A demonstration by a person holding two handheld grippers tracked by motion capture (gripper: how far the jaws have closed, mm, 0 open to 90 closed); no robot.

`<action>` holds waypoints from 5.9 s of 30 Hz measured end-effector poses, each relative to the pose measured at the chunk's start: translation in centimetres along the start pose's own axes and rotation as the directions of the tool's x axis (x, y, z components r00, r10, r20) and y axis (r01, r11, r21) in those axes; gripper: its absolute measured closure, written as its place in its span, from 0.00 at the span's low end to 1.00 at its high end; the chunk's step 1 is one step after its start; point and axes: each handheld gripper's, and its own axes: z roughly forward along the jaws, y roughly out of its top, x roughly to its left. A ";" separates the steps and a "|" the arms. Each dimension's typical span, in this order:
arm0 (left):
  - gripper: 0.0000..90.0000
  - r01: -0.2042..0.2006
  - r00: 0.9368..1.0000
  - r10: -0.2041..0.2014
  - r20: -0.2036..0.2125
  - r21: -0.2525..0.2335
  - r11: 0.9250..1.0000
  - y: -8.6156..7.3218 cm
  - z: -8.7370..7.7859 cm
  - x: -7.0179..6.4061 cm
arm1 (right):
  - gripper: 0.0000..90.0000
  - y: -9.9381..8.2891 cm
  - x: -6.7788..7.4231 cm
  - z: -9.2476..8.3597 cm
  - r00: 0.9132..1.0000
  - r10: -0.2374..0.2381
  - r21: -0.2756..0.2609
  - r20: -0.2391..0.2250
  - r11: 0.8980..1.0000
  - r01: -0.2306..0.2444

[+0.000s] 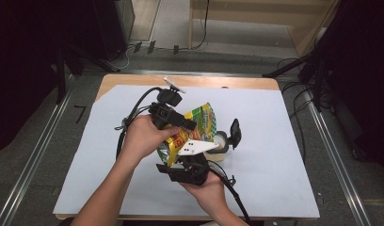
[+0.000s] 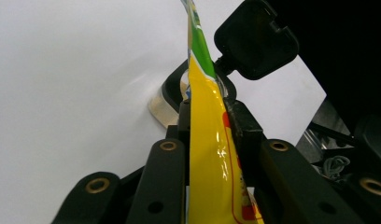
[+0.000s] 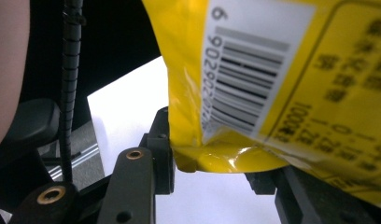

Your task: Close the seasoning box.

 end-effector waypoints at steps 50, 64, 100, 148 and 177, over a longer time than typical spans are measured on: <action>0.89 0.018 0.999 -0.017 0.028 -0.033 0.999 0.1 0.4 1.2 | 0.69 0.2 -0.5 0.4 1.000 -0.021 0.014 0.018 1.000 0.021; 0.88 0.036 0.998 -0.035 0.043 -0.035 0.999 0.1 0.4 1.5 | 0.69 0.4 -0.4 0.4 0.999 -0.029 0.018 0.024 0.999 0.029; 0.86 0.006 1.000 -0.005 0.024 -0.066 0.998 0.1 0.1 0.3 | 0.69 0.2 -0.6 0.6 0.999 -0.023 0.011 0.026 1.000 0.022; 0.84 0.088 0.988 -0.082 0.130 -0.035 0.996 0.2 0.3 1.0 | 0.70 0.0 -0.5 0.9 0.998 -0.040 0.030 0.045 0.999 0.038; 0.82 0.099 0.982 -0.093 0.164 -0.025 0.995 0.1 0.3 1.1 | 0.71 -0.2 -0.6 1.0 0.997 -0.051 0.033 0.053 0.998 0.050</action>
